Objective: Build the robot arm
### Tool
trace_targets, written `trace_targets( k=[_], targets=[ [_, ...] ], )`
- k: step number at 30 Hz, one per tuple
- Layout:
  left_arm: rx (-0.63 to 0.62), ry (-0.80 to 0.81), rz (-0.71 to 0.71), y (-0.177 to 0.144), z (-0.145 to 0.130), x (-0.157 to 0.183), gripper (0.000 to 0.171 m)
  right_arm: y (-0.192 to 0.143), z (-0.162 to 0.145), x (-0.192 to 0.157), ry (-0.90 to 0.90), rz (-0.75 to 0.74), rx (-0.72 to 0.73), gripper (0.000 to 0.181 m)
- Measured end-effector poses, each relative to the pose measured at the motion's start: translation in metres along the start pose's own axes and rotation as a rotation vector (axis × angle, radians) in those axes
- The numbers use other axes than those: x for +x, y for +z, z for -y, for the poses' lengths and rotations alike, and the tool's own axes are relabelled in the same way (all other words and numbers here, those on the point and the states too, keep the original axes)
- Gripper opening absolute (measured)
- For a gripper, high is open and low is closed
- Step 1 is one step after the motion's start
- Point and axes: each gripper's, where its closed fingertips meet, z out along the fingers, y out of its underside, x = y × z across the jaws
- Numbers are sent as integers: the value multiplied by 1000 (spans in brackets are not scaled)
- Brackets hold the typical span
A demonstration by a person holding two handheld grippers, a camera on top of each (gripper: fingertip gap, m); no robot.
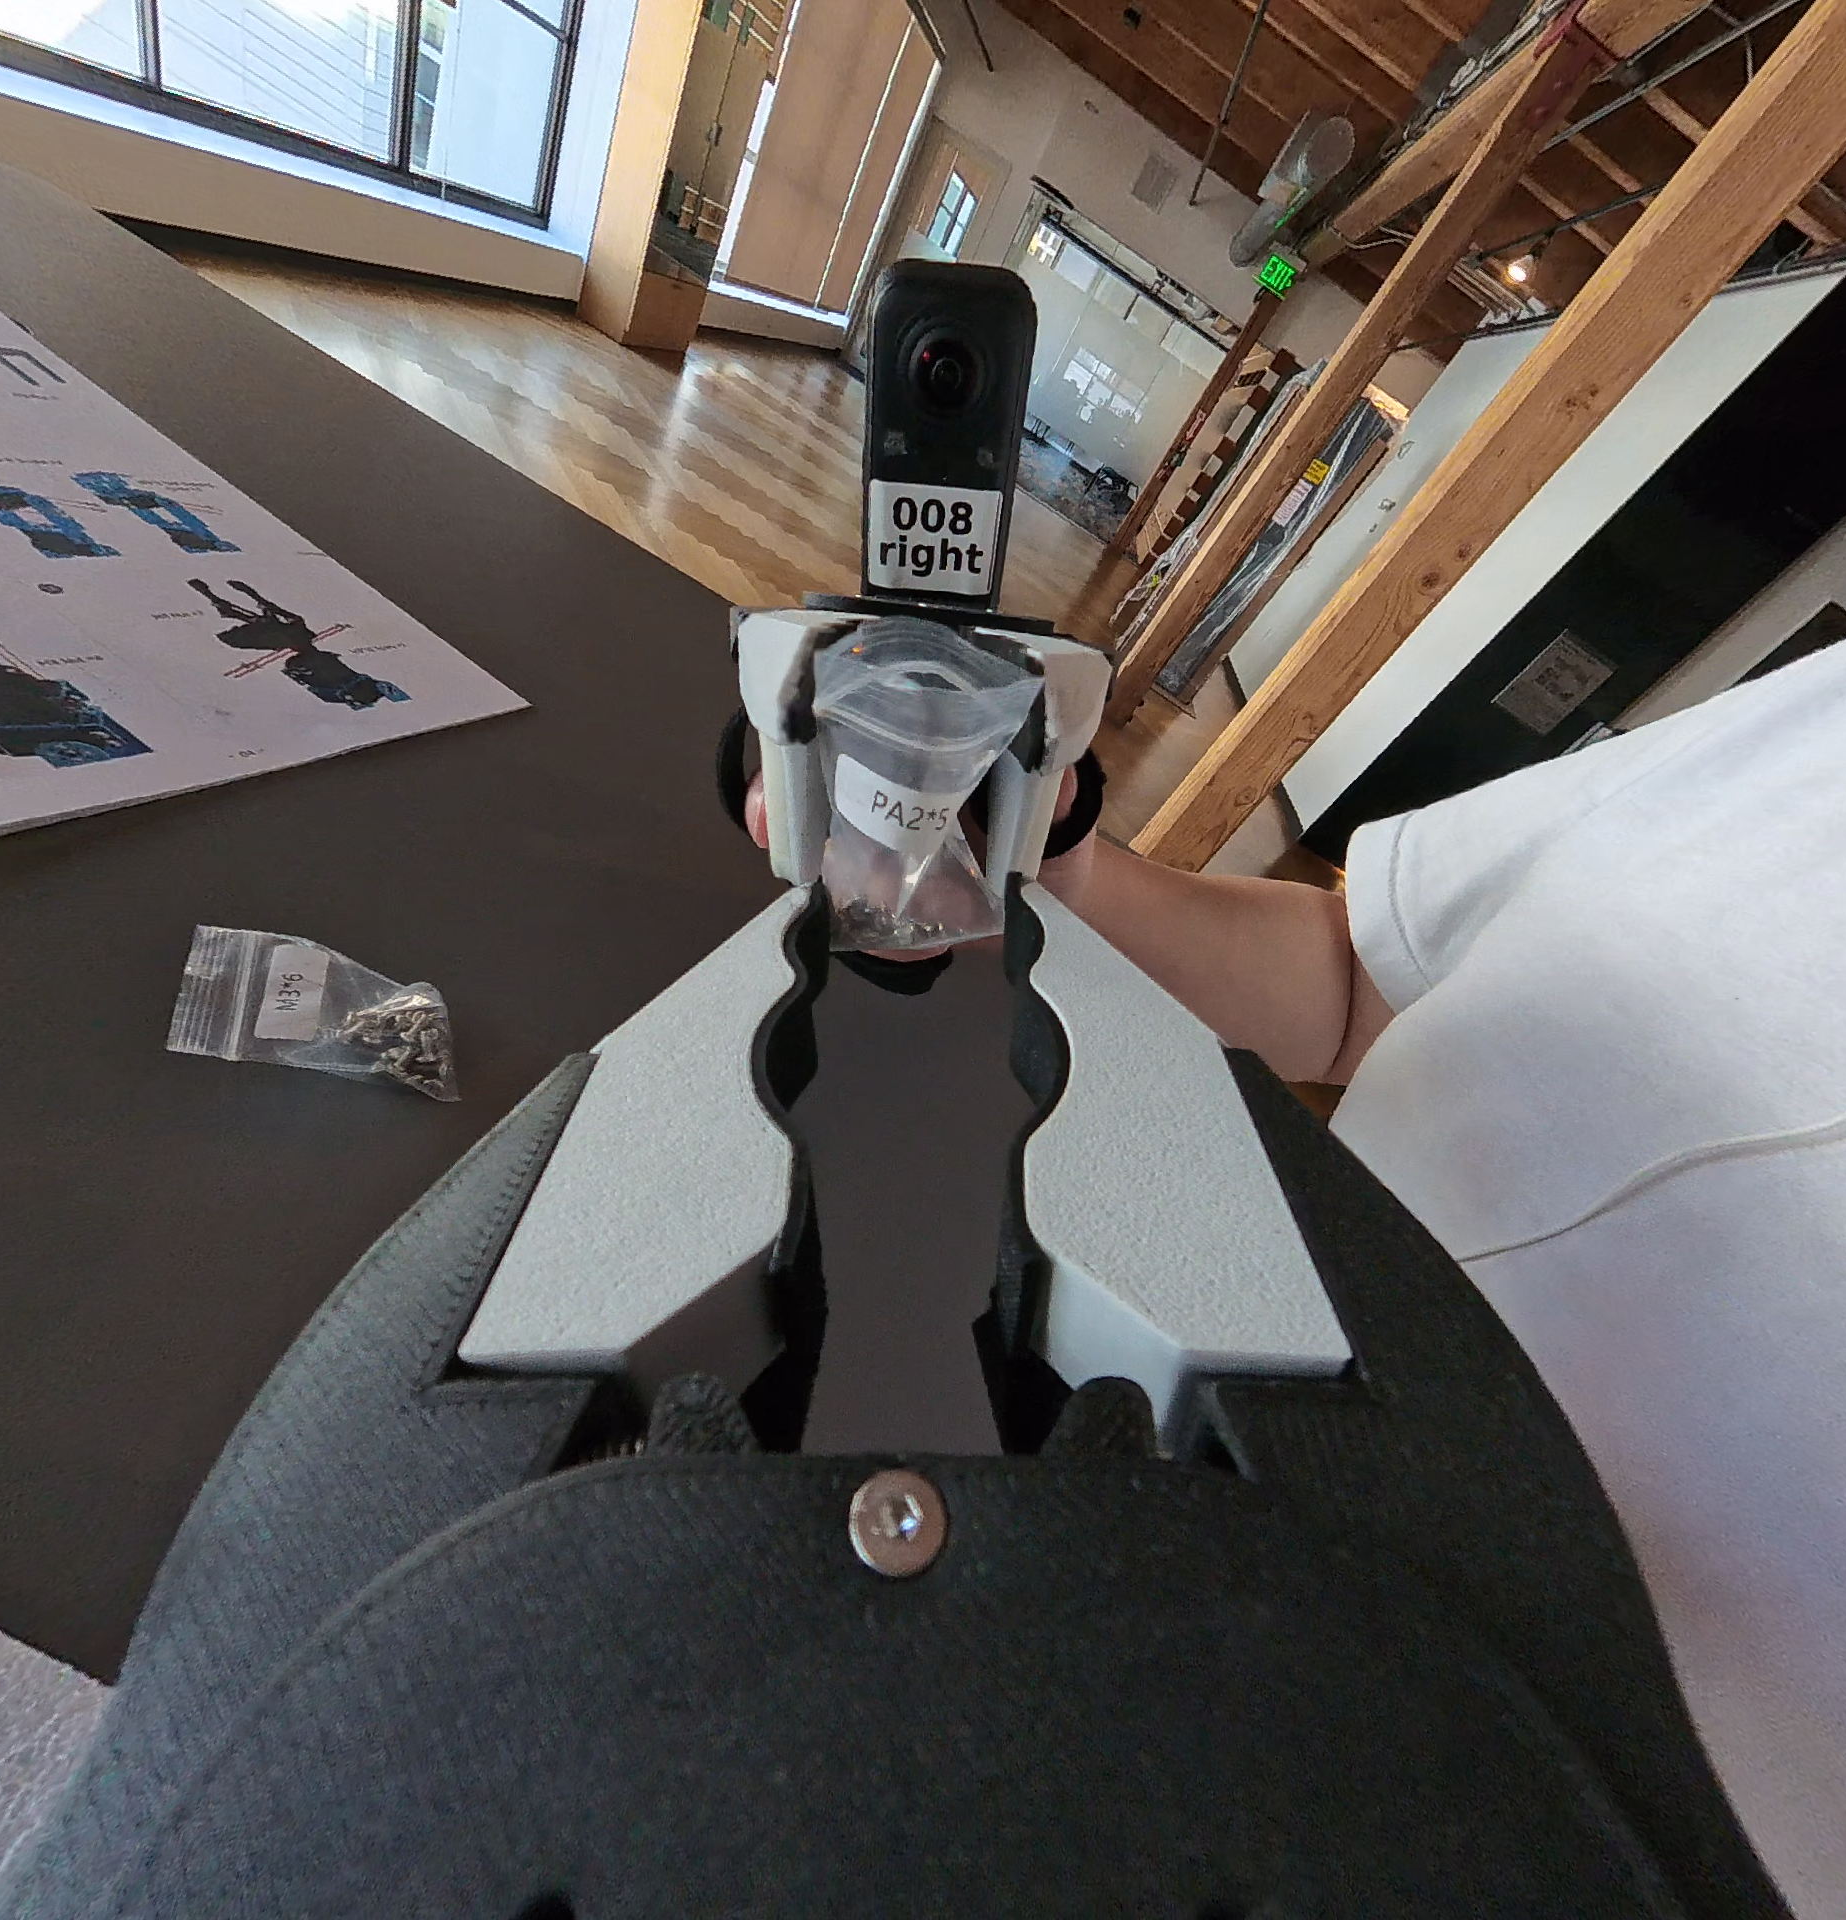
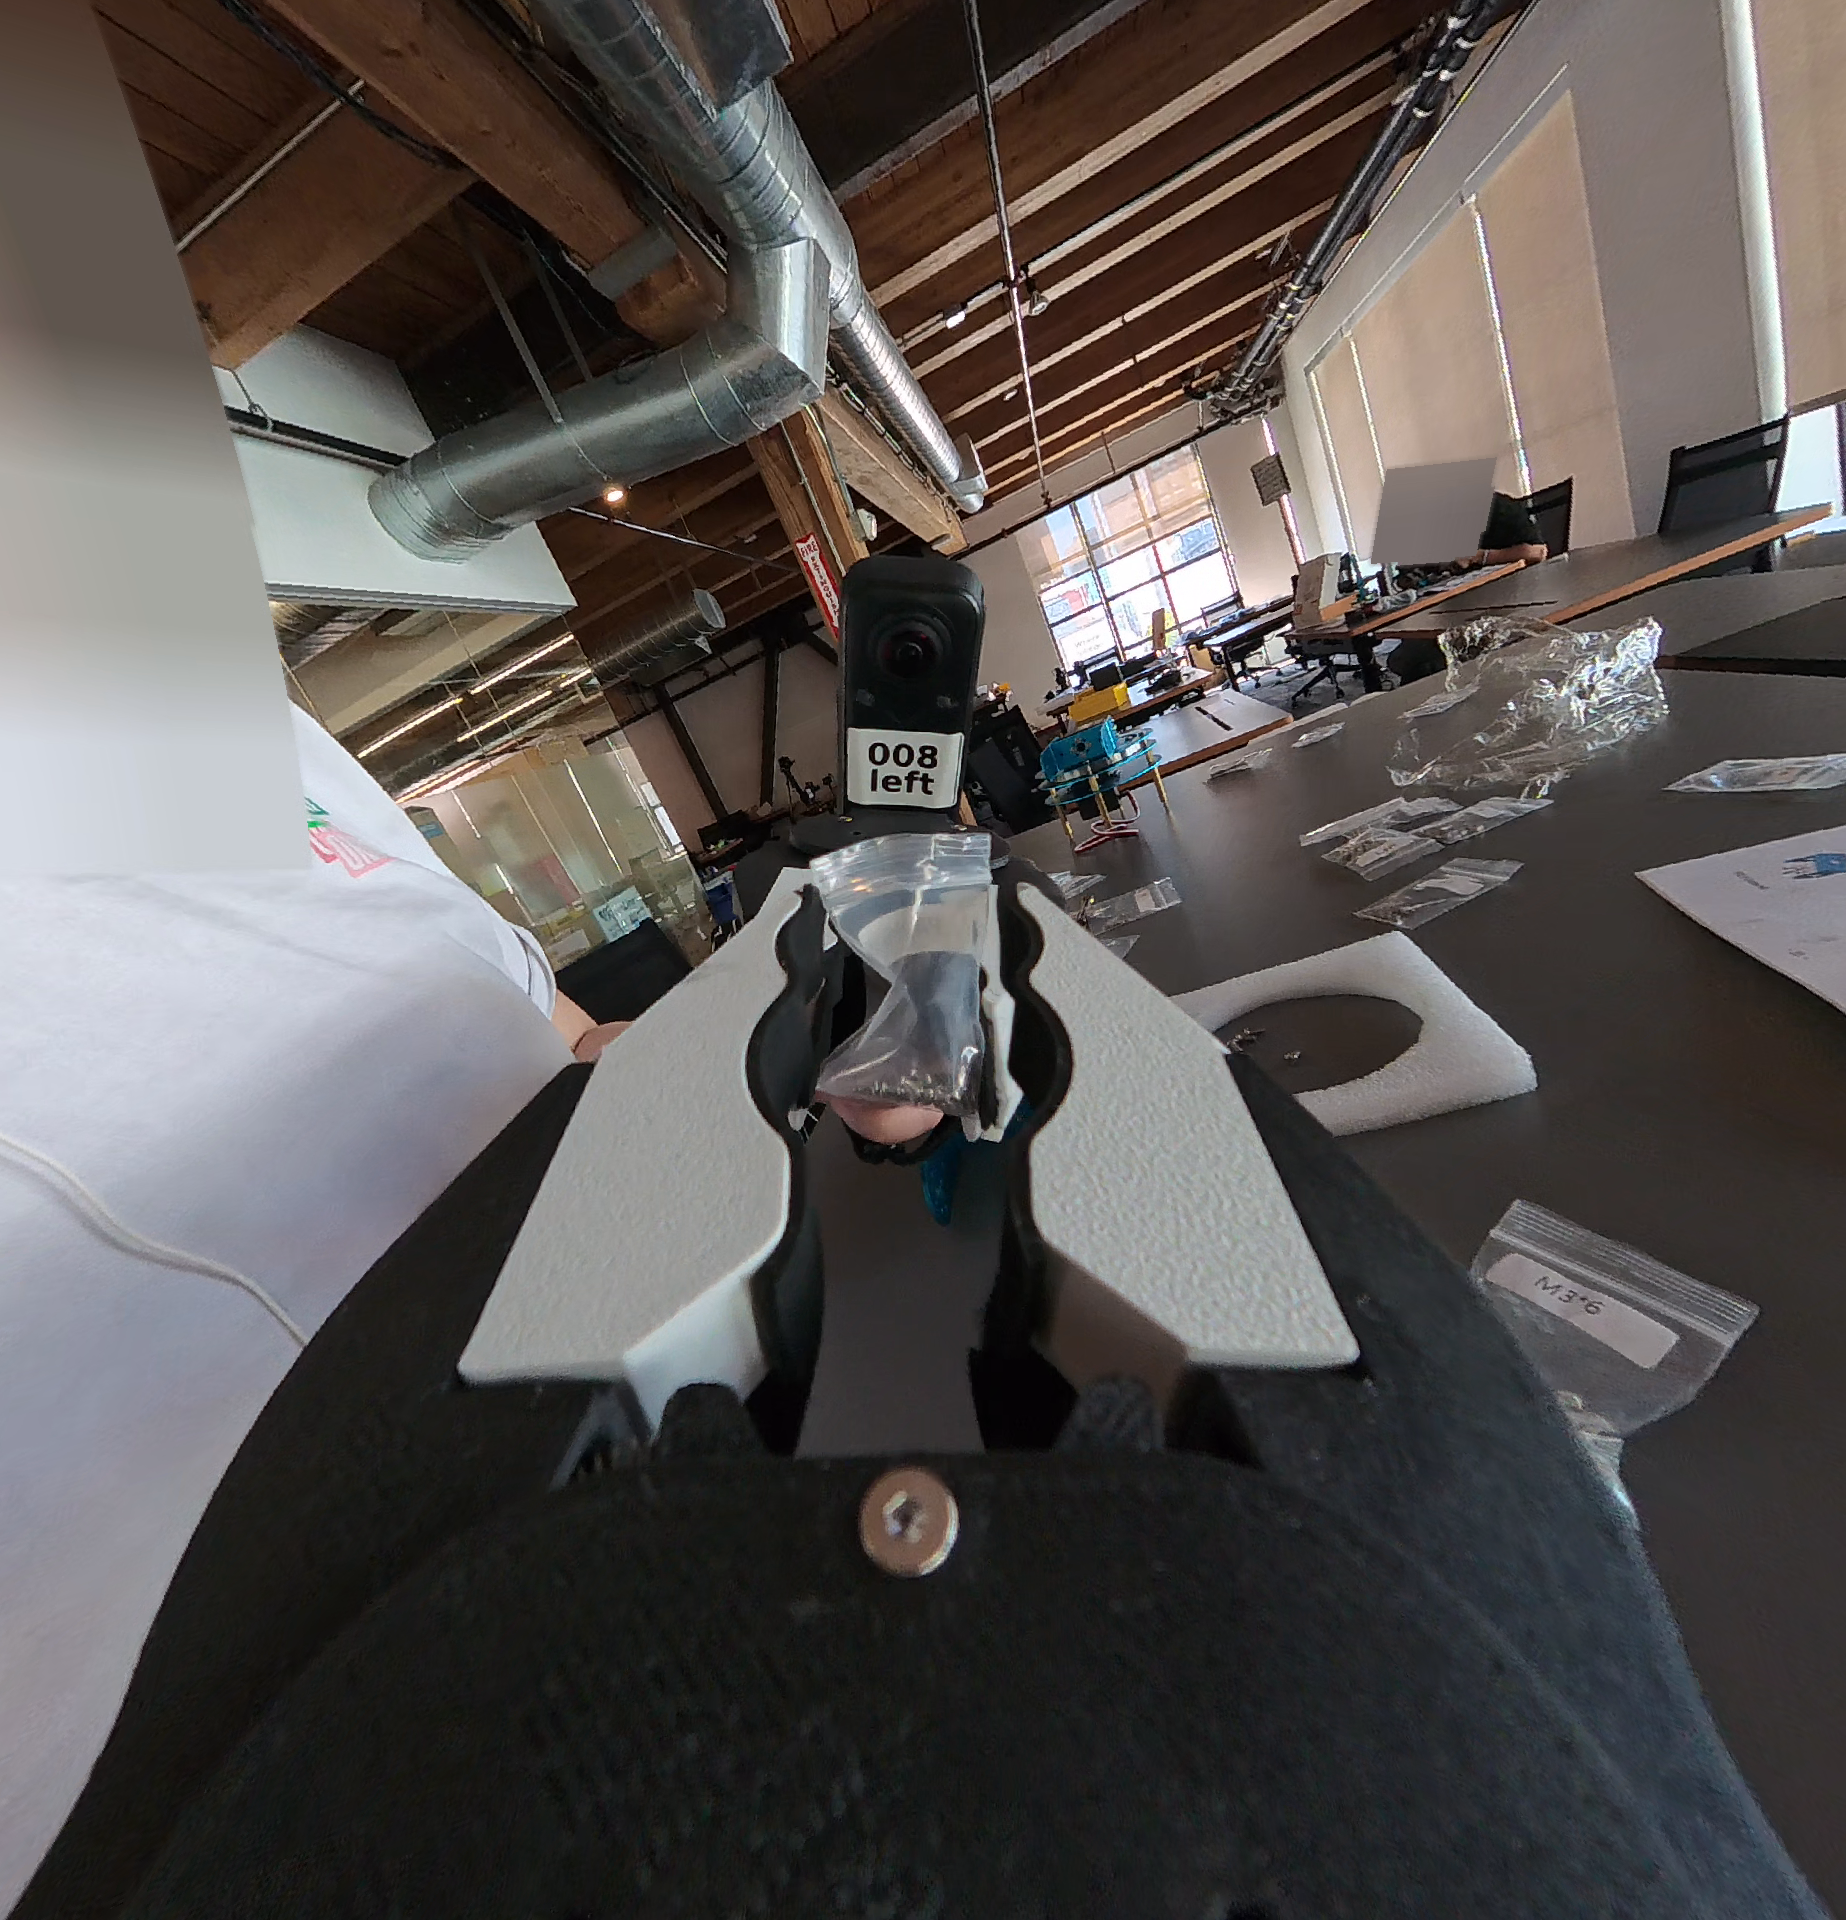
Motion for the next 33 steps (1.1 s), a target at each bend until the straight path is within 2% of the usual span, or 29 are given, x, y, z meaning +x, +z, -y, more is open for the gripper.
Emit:
trace_targets(
  k=[4,10,20,26,30,33],
  targets=[
    [-1,1,4,-2,0,-1,32,-1,0,1,-5,-4,-6,31],
    [7,-7,-14,-3,2,1,32,0,-2,0,-22,1,-24,38],
    [1,-13,-21,-4,1,1,32,0,-1,2,-3,2,-13,31],
    [-23,6,-30,-5,-3,5,32,4,-10,-5,14,36,-54,13],
    [-15,20,-23,-7,-3,6,37,7,-9,-5,40,39,-33,11],
    [-6,19,4,-12,-1,2,51,6,0,-3,57,22,22,11]
  ],
)
